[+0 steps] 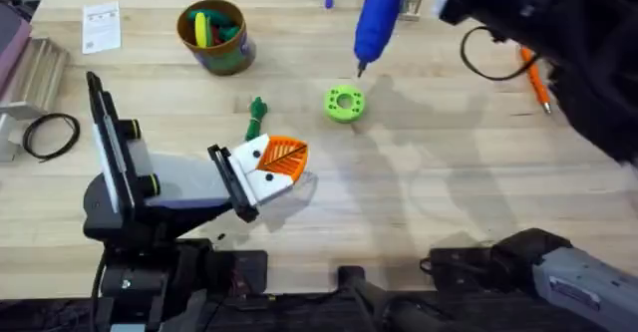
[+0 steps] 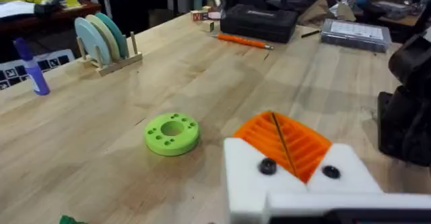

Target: Pick up the gripper from the table and insert it into the empty holder that is missing its gripper. Then pick up a screw, insert it into the mounting hole, and use the screwdriver to tighten it. Finally, clean up the table by picking up the vegetable and placing it into the bucket.

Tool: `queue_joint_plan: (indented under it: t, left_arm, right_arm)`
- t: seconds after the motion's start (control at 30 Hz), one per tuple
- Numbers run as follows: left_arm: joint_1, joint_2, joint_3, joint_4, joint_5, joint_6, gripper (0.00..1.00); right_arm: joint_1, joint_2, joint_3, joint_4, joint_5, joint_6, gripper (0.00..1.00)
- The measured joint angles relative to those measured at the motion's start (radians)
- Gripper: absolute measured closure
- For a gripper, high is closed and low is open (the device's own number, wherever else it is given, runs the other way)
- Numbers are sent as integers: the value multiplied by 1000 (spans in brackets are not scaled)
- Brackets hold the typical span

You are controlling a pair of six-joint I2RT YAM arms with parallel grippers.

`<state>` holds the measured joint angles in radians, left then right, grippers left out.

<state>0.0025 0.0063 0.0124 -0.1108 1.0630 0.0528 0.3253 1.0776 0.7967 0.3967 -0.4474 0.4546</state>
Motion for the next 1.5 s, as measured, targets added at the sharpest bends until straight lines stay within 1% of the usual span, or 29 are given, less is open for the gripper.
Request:
queue_joint_plan:
  t: [0.1, 0.13, 0.17, 0.23, 0.53, 0.67, 0.77, 0.97, 1.17, 1.37, 1.5]
  left_arm:
    - [0, 0, 0, 0, 0, 0, 996]
    - [0, 0, 0, 0, 0, 0, 996]
    - [0, 0, 0, 0, 0, 0, 996]
    - [0, 0, 0, 0, 0, 0, 996]
    - [0, 0, 0, 0, 0, 0, 996]
    - [0, 0, 0, 0, 0, 0, 996]
    - [0, 0, 0, 0, 0, 0, 996]
    - [0, 0, 0, 0, 0, 0, 996]
    - [0, 0, 0, 0, 0, 0, 996]
    - [0, 0, 0, 0, 0, 0, 996]
    - [0, 0, 0, 0, 0, 0, 996]
  right_arm:
    - [27, -47, -16, 40, -3, -14, 977]
    - [74, -43, -21, 82, -4, -33, 977]
    - [92, -35, -23, 102, -6, -40, 977]
    - [127, -10, -26, 150, -10, -58, 977]
    - [312, 159, -30, 487, -76, -186, 977]
    - [379, 227, -31, 589, -90, -202, 977]
    - [412, 250, -31, 615, -97, -207, 977]
    - [425, 252, -34, 649, -167, -207, 977]
    - [424, 252, -43, 667, -210, -197, 977]
    - [400, 252, -138, 821, -228, -177, 977]
    - [396, 252, -154, 841, -231, -170, 977]
